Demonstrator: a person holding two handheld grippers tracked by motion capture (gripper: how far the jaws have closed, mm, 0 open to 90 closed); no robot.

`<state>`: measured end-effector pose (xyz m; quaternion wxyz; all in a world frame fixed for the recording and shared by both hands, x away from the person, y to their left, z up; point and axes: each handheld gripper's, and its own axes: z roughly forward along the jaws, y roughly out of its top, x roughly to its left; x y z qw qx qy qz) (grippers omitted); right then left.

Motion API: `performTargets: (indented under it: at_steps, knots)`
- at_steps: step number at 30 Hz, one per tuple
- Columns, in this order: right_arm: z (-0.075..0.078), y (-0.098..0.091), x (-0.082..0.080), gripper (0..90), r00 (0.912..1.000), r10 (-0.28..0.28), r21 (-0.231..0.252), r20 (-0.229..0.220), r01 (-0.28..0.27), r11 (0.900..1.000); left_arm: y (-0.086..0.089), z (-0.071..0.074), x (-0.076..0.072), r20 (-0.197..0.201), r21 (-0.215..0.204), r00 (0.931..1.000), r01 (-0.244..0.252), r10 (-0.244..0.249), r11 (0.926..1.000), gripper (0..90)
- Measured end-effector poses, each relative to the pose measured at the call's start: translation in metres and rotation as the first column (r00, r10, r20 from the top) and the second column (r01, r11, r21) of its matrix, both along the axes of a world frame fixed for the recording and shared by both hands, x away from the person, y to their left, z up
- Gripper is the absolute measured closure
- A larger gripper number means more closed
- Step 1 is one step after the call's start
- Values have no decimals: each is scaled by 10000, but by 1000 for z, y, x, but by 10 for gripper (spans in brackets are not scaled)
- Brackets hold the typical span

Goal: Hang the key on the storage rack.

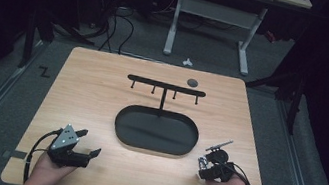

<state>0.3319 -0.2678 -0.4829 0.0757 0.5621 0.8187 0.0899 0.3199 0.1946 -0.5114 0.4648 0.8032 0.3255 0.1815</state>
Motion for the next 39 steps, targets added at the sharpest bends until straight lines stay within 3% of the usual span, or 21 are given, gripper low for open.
performTargets:
  at_steps: [10,24,28,35,39]
  knots:
    - [-5,3,14,576,9996,-121,87,-262,124,9999,-1,0,0,0,-9,10000,89,-89,10000,179]
    - [-7,2,25,603,10000,35,202,-27,-34,9998,-4,-1,-1,-70,133,9998,177,-177,9998,179]
    - [-7,3,27,660,9998,167,215,-98,-164,9996,-5,-2,-1,-54,143,9998,166,-166,9998,179]
    - [-6,8,28,673,9994,182,-219,-290,-188,9996,-5,-1,-2,-53,140,9998,204,-203,9997,179]
    - [-5,11,27,678,9992,372,-362,-147,-377,9986,-5,-2,-2,-39,157,9998,202,-201,9997,179]
